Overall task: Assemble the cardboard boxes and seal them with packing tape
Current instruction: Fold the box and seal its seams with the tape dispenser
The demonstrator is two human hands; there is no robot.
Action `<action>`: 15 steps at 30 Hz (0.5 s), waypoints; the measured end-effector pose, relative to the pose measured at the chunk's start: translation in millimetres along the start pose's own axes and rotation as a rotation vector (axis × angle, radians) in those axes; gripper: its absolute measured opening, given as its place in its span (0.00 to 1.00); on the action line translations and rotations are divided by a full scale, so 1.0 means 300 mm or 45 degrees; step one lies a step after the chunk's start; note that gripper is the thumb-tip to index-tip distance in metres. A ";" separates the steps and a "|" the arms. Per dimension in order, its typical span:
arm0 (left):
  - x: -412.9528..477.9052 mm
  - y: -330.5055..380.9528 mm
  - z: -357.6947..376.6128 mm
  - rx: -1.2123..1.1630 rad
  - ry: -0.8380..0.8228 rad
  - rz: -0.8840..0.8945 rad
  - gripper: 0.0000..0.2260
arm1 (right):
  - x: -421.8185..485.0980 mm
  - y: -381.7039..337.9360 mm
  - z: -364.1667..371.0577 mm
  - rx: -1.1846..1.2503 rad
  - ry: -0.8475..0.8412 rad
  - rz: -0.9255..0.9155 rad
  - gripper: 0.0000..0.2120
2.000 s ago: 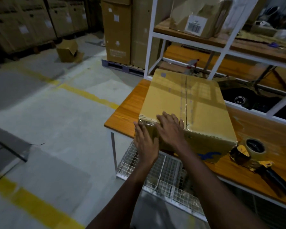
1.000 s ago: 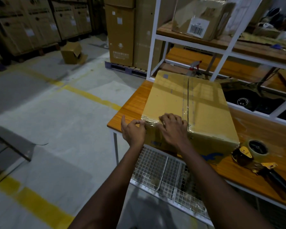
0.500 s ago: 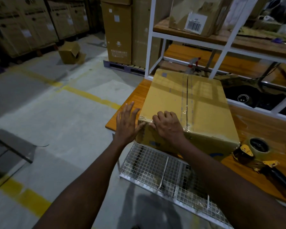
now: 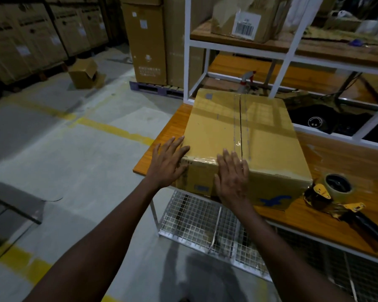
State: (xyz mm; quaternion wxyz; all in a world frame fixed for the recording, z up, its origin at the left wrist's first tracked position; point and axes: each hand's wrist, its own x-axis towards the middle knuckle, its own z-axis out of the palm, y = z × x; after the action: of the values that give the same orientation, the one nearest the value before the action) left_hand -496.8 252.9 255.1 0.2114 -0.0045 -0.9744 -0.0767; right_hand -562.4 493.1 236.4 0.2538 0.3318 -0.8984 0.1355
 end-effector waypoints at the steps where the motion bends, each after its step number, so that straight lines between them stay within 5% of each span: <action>1: 0.010 0.015 -0.006 0.012 0.013 0.031 0.28 | -0.019 -0.003 -0.014 0.084 0.032 0.123 0.28; 4: 0.082 0.078 -0.027 0.144 -0.106 0.166 0.34 | 0.011 -0.044 -0.065 0.324 0.212 0.364 0.27; 8: 0.144 0.134 -0.019 0.257 -0.310 0.164 0.40 | 0.176 -0.103 -0.086 0.356 0.320 0.292 0.25; 15: 0.136 0.119 0.026 0.282 -0.175 0.220 0.31 | 0.190 -0.025 0.006 0.063 0.290 0.216 0.19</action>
State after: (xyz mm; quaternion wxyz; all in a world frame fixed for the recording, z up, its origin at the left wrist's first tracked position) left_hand -535.5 288.5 270.2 0.1494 -0.0701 -0.9850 0.0501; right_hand -595.3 456.7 266.6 0.3335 0.2434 -0.8849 0.2155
